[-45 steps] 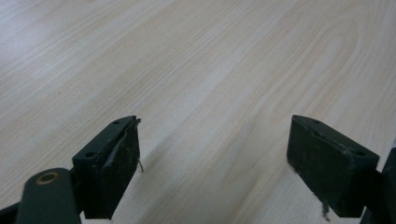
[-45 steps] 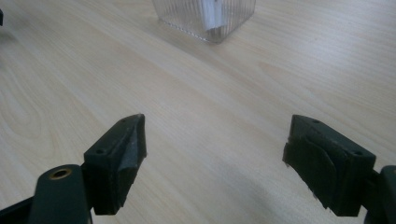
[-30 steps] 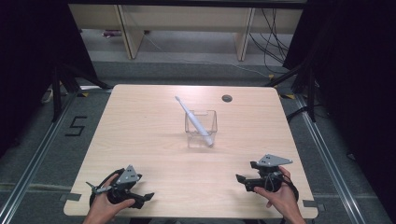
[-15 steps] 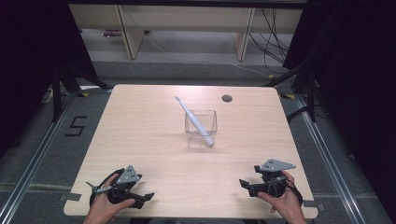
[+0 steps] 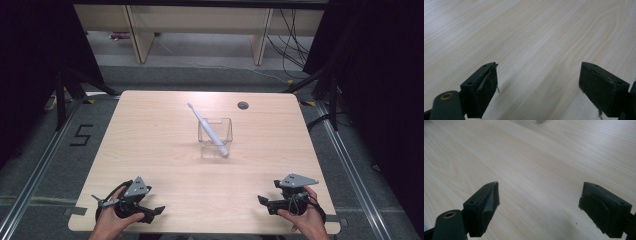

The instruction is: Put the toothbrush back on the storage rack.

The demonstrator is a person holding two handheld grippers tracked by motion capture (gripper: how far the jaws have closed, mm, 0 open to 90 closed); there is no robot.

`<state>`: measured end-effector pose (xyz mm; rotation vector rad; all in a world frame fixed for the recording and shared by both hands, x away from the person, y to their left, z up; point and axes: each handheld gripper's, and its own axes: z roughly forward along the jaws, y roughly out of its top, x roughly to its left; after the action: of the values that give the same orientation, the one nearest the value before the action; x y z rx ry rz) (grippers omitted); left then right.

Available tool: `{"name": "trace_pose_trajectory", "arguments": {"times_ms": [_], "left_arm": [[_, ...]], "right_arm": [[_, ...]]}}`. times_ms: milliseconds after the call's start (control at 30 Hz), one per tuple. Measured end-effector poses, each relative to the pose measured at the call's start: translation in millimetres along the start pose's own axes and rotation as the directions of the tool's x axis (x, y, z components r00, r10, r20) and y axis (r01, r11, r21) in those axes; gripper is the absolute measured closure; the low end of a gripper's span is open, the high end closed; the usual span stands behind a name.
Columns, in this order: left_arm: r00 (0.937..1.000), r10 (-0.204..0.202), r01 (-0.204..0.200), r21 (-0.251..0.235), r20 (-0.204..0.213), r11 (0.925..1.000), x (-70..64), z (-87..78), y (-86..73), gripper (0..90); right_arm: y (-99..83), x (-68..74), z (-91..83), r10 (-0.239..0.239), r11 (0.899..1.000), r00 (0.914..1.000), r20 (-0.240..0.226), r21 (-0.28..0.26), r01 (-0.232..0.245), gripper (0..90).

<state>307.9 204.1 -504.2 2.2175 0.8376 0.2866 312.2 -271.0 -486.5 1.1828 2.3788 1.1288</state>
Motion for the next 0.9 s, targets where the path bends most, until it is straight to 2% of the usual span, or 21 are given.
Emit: {"name": "trace_pose_trajectory", "arguments": {"times_ms": [33, 133, 167, 200, 233, 267, 333, 433, 467, 533, 567, 667, 700, 800, 833, 900], "left_arm": [[1.0000, 0.001, -0.001, -0.004, 0.001, 1.0000, 0.2, -0.3, -0.1, 15.0], [1.0000, -0.001, 0.001, -0.008, -0.001, 1.0000, 0.1, -0.3, 0.1, 14.9], [1.0000, 0.000, 0.000, -0.012, 0.000, 0.9999, -0.1, -0.3, 0.2, 14.9], [1.0000, 0.000, 0.000, -0.014, 0.006, 0.9999, -0.3, -0.6, 0.3, 14.9], [0.9999, -0.013, 0.014, -0.030, 0.008, 0.9995, -1.0, 0.4, 0.1, 14.9], [0.9999, -0.014, 0.014, -0.033, 0.008, 0.9994, -1.0, 0.4, 0.0, 14.9], [1.0000, 0.001, -0.001, -0.018, -0.005, 0.9998, 0.1, -0.7, 0.3, 14.9], [1.0000, -0.006, 0.006, -0.023, 0.000, 0.9997, -0.3, 0.0, 0.2, 14.9], [1.0000, 0.000, 0.001, -0.019, 0.006, 0.9998, -0.2, -0.4, 0.2, 14.9], [1.0000, -0.004, 0.004, -0.022, 0.006, 0.9998, -0.4, -0.2, 0.2, 14.9], [1.0000, 0.001, -0.001, -0.019, -0.007, 0.9998, 0.3, 0.0, 0.2, 14.9], [1.0000, 0.001, -0.002, -0.019, -0.008, 0.9998, 0.3, 0.0, 0.2, 15.0], [1.0000, 0.002, -0.002, -0.018, -0.008, 0.9998, 0.3, 0.0, 0.1, 15.0], [1.0000, 0.005, -0.005, -0.011, -0.007, 0.9999, 0.2, -0.4, 0.1, 15.0], [1.0000, 0.001, -0.001, -0.008, -0.009, 1.0000, 0.2, -0.1, 0.1, 15.0], [1.0000, 0.005, -0.005, -0.012, 0.000, 0.9999, -0.4, -1.2, 0.5, 15.0]], "right_arm": [[-0.6, -0.5, -1.0, -0.024, 1.000, 0.9997, 0.010, 0.005, 0.024, 16.2], [-1.7, 1.9, -0.3, 0.003, 1.000, 0.9999, -0.011, 0.007, -0.002, 16.2], [-2.1, 0.9, -1.5, -0.024, 1.000, 0.9997, 0.001, 0.007, 0.024, 16.2], [-2.4, 1.1, -1.7, -0.029, 1.000, 0.9996, 0.005, 0.008, 0.029, 16.2], [-3.0, 1.6, -2.3, -0.026, 1.000, 0.9996, 0.013, 0.007, 0.026, 16.2], [-4.0, 3.6, -2.2, -0.001, 1.000, 1.0000, 0.002, 0.012, 0.001, 16.3], [-4.7, 2.4, -2.6, -0.022, 1.000, 0.9997, 0.005, 0.015, 0.022, 16.3], [-6.0, 3.3, -3.0, -0.022, 1.000, 0.9997, 0.012, 0.020, 0.022, 16.3], [-6.7, 5.5, -3.6, 0.004, 1.000, 0.9999, 0.013, 0.030, -0.005, 16.3], [-7.0, 4.6, -3.3, -0.010, 1.000, 1.0000, -0.001, 0.028, 0.010, 16.4], [-7.3, 2.6, -2.7, -0.034, 0.999, 0.9994, -0.006, 0.019, 0.034, 16.4], [-8.3, 2.4, -4.0, -0.032, 0.999, 0.9992, -0.023, 0.037, 0.033, 16.4], [-8.7, 3.1, -4.9, -0.042, 0.999, 0.9990, 0.013, 0.026, 0.042, 16.4], [-9.3, 5.0, -5.4, -0.027, 0.999, 0.9996, 0.012, 0.032, 0.027, 16.4], [-9.0, 3.6, -5.5, -0.053, 0.998, 0.9985, 0.016, 0.029, 0.053, 16.4], [-9.6, 3.8, -4.8, -0.044, 0.998, 0.9990, 0.011, 0.036, 0.044, 16.4]]}}
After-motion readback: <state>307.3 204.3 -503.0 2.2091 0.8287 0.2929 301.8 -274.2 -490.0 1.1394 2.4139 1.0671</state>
